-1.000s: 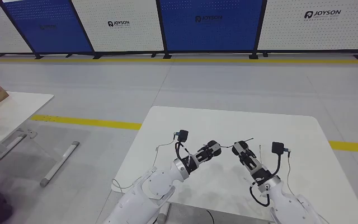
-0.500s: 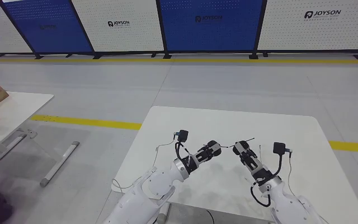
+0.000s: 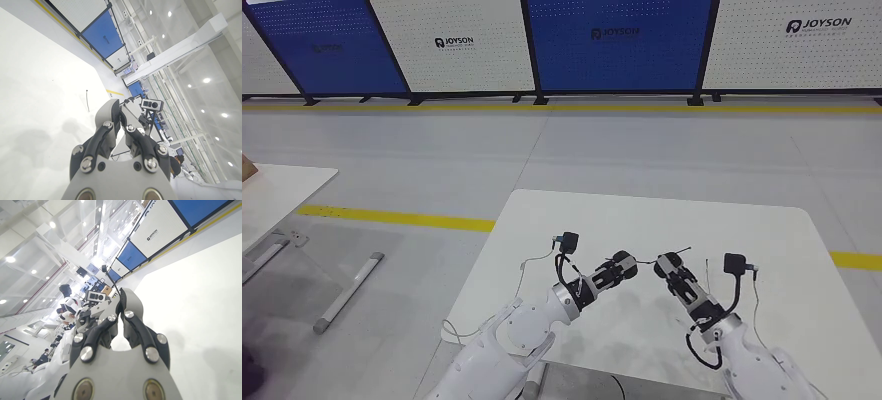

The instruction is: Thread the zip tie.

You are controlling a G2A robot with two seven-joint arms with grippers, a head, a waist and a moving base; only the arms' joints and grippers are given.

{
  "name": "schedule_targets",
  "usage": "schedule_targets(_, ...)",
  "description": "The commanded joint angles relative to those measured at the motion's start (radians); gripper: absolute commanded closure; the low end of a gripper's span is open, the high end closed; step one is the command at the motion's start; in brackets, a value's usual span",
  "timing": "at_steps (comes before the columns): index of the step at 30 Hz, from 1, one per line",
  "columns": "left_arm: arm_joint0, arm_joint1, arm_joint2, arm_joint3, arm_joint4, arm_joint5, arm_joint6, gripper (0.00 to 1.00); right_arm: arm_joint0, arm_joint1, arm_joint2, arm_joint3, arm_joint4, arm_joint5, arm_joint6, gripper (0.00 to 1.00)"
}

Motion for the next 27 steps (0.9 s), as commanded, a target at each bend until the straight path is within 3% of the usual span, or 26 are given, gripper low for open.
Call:
schedule_targets(1, 0.0, 0.0, 0.0, 0.0, 0.0, 0.0, 0.0, 1.0, 0.003, -0.002, -0.002, 0.005, -0.002, 0.002, 0.001, 1.0)
schedule_targets(27, 0.0, 0.0, 0.0, 0.0, 0.0, 0.0, 0.0, 1.0, -0.015, -0.017, 0.034, 0.001, -0.011, -0.017, 0.007, 1.0)
